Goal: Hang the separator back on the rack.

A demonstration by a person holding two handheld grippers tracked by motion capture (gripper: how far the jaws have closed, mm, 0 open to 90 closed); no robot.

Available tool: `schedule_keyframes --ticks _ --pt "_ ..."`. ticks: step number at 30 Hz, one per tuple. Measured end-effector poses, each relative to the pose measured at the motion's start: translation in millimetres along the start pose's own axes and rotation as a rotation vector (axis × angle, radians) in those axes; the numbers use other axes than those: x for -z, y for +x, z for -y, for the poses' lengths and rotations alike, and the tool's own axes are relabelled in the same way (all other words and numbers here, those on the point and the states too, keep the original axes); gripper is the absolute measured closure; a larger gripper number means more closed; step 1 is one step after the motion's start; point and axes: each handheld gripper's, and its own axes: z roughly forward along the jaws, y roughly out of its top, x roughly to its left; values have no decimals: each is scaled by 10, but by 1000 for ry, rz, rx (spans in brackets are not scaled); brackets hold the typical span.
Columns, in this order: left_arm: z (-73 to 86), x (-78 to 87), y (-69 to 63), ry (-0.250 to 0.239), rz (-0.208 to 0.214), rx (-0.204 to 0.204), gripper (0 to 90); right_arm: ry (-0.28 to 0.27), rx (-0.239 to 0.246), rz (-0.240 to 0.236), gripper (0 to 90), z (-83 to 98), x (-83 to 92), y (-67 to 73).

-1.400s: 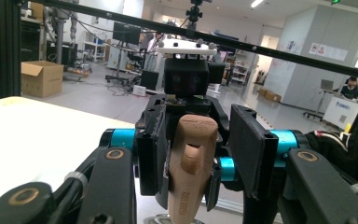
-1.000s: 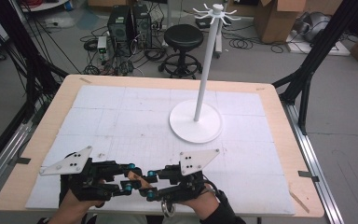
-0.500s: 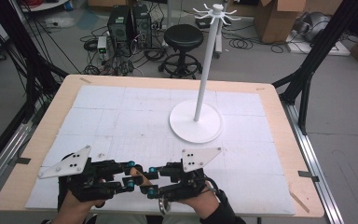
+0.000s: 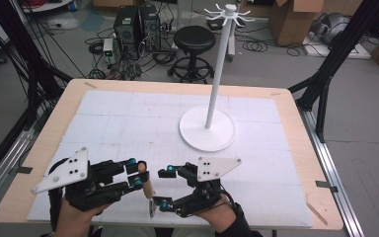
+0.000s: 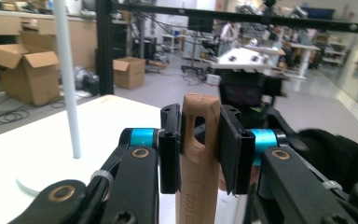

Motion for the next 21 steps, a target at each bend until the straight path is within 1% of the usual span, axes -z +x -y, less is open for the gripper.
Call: schedule_keyframes --ticks 1,3,4,6,7,9,10,12,15,18,19,21 --pt "0 -12 2 -4 -20 3 712 5 6 21 281 -8 4 13" --pt "-5 -36 4 0 -55 2 712 9 32 66 261 -25 0 36" --pt "-9 -54 2 1 -77 6 712 16 42 77 255 -31 0 44" --pt "-24 -83 -3 -3 -105 11 712 22 43 121 230 -40 -24 70" --pt "-35 -98 -5 -4 -113 10 712 25 48 137 229 -42 -36 80" --pt "-57 -127 -19 -5 -121 10 713 35 53 187 229 -44 -57 97" --pt "-73 -147 -33 -7 -123 8 713 34 55 200 230 -44 -64 99" --pt "-97 -180 -60 -17 -127 6 712 29 54 223 261 -37 -75 106" --pt "-125 -240 -101 -31 -138 5 713 40 72 253 346 -26 -96 131" --pt "-139 -305 -143 -36 -152 0 713 37 66 279 428 -19 -108 149" --pt "-140 -325 -156 -38 -158 0 713 40 73 291 438 -19 -112 157" --pt "-139 -355 -173 -39 -164 7 713 42 89 318 488 -20 -114 175"
